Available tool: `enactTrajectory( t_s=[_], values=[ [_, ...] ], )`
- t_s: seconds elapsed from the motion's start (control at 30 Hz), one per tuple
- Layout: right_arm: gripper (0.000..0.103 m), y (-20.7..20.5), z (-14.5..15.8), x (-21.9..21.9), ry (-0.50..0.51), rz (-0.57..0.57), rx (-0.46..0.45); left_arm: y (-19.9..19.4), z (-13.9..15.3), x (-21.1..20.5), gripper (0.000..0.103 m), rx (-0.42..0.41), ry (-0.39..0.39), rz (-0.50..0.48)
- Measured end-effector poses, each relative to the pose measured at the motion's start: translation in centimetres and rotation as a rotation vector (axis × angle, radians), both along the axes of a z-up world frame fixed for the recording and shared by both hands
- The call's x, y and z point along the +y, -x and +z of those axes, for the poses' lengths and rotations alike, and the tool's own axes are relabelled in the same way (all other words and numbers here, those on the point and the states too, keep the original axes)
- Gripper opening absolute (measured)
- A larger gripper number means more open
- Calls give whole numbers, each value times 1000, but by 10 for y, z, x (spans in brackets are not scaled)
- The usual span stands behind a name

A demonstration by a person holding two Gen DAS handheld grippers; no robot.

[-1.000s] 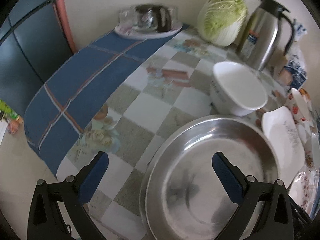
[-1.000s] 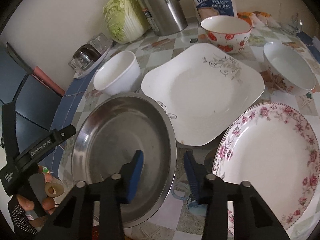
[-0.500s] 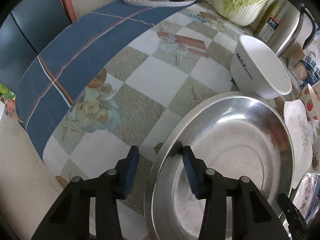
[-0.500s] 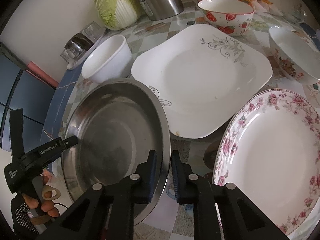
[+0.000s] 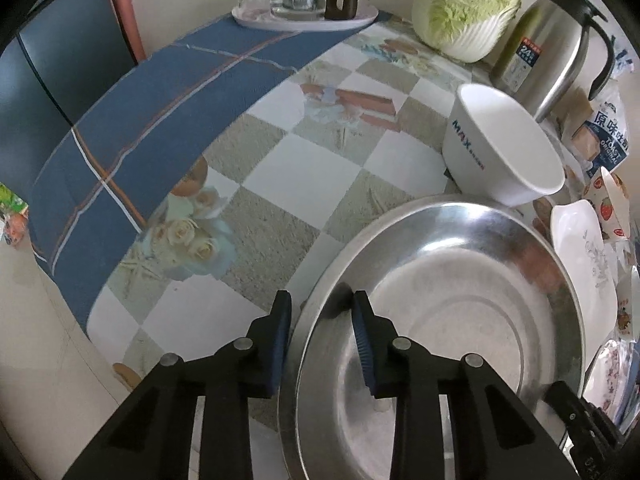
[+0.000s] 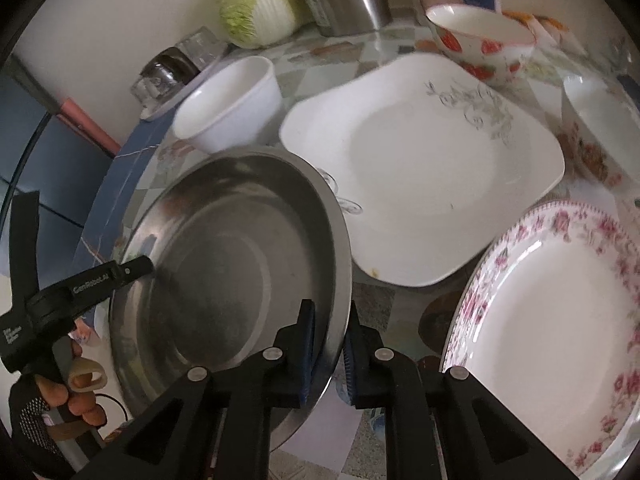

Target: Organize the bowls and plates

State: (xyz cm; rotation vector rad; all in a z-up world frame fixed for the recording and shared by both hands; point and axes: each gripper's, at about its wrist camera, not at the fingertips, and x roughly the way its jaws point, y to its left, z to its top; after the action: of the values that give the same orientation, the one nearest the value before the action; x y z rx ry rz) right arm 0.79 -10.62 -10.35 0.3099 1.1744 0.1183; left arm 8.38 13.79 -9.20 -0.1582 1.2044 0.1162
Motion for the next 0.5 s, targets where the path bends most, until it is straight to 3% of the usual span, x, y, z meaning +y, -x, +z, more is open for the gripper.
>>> enactTrajectory(
  t_s=[0.5],
  values=[
    [15, 15, 33, -4, 11, 55, -107, 19, 46, -13, 31, -96, -37, -21]
  ],
)
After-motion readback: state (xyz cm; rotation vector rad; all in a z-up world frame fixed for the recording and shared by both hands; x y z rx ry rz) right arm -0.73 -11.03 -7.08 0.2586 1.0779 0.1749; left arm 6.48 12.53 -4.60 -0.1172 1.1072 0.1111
